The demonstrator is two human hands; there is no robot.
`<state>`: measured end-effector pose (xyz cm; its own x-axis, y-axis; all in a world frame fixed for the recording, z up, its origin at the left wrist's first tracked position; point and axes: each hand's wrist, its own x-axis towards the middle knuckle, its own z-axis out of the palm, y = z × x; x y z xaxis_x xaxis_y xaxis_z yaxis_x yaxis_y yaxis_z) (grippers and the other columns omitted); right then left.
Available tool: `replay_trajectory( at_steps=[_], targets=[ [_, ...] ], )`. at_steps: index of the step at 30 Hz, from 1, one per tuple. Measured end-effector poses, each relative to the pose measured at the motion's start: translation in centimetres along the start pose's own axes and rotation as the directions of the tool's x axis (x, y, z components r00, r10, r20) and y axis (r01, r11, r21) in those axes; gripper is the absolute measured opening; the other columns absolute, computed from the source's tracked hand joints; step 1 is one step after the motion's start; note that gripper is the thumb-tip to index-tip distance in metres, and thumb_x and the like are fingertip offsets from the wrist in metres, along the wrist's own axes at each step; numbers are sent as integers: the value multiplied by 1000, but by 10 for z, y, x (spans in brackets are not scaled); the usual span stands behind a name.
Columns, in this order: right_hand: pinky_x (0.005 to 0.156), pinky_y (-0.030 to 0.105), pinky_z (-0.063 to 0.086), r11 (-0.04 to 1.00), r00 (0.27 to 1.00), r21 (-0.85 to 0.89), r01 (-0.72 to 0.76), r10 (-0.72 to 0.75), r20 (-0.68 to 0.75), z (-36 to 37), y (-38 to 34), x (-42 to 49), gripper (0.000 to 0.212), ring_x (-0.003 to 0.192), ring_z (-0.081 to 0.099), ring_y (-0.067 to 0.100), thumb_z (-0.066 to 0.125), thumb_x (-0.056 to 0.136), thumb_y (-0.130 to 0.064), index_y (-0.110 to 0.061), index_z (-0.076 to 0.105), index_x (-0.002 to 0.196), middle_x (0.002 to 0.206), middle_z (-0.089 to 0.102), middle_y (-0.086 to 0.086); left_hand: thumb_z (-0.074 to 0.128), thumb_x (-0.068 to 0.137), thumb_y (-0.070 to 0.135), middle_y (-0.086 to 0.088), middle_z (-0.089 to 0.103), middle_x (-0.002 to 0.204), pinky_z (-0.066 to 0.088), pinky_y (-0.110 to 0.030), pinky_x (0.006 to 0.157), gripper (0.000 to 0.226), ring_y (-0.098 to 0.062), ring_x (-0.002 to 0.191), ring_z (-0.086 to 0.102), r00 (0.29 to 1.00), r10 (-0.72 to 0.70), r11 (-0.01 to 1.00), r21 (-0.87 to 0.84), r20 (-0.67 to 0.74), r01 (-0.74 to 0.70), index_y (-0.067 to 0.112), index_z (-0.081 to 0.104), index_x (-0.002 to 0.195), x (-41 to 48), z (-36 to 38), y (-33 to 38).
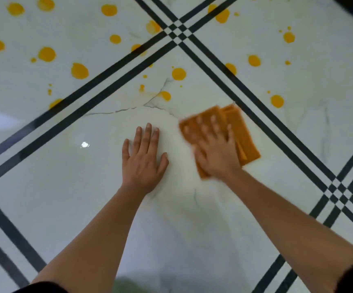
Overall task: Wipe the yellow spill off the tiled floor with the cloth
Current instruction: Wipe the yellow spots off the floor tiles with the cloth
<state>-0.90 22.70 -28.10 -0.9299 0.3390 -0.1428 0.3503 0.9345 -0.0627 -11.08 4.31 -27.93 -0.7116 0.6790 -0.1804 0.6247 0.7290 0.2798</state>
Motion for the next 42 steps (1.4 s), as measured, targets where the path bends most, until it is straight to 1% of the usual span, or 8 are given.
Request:
replay_trajectory(
  at_steps=[3,9,14,20,24,28,33,42],
  targets=[
    [110,55,12,975,973,-16,221,-220,70,11,21,-89,48,143,15,26,14,96,-49,-46,17,144,154,23,-5,6,83,52,0,1,157,-1,-42,113,72,-19,144,0,999,15,999,30,45,-16,20,1,148,2,0,11],
    [111,59,6,968,970,49,-244,244,9,-4,50,11,54,145,6,27,7,91,-52,-47,5,144,158,8,-7,1,82,53,1,-3,157,-1,-41,113,74,-18,144,-4,999,-7,997,82,54,3,21,-4,148,11,3,18],
    [112,56,-2,997,996,61,-43,38,85,-11,22,19,54,145,-4,26,5,92,-55,-45,2,145,158,0,-7,1,82,54,1,-3,157,1,-41,114,75,-16,144,-4,996,-73,993,99,57,67,20,-2,148,10,-5,24],
    [114,48,8,898,966,356,-258,249,72,-48,46,4,51,145,9,21,25,98,-46,-29,23,147,155,24,-2,7,85,52,-2,3,157,2,-41,114,73,-18,144,-2,989,-148,989,10,-9,149,16,6,148,13,-29,59],
    [113,48,16,826,903,370,-425,417,108,-51,74,-20,50,143,18,26,28,99,-41,-22,30,145,151,32,5,15,88,50,-3,6,157,2,-41,114,69,-18,144,-1,998,-66,994,-93,-8,65,17,8,148,31,-31,100],
    [113,47,16,829,897,342,-443,417,150,-49,96,-20,50,144,16,25,25,99,-39,-22,28,146,152,30,4,12,86,52,-6,16,155,1,-41,113,72,-22,143,7,995,102,986,-130,0,-101,13,16,147,55,-14,144],
    [114,42,15,814,874,330,-477,481,78,-42,115,-8,48,144,16,23,29,100,-37,-22,28,146,153,28,3,7,76,72,-7,-11,156,-12,-58,107,94,-29,141,-17,984,99,994,35,146,-105,12,-7,147,88,31,174],
    [109,47,26,783,817,249,-570,573,67,-27,163,-1,69,140,26,29,6,93,-55,-17,29,145,151,33,8,12,83,71,-6,-6,157,-2,-64,107,87,-29,142,-12,972,226,959,158,73,-235,14,-4,148,229,20,192]
  ],
)
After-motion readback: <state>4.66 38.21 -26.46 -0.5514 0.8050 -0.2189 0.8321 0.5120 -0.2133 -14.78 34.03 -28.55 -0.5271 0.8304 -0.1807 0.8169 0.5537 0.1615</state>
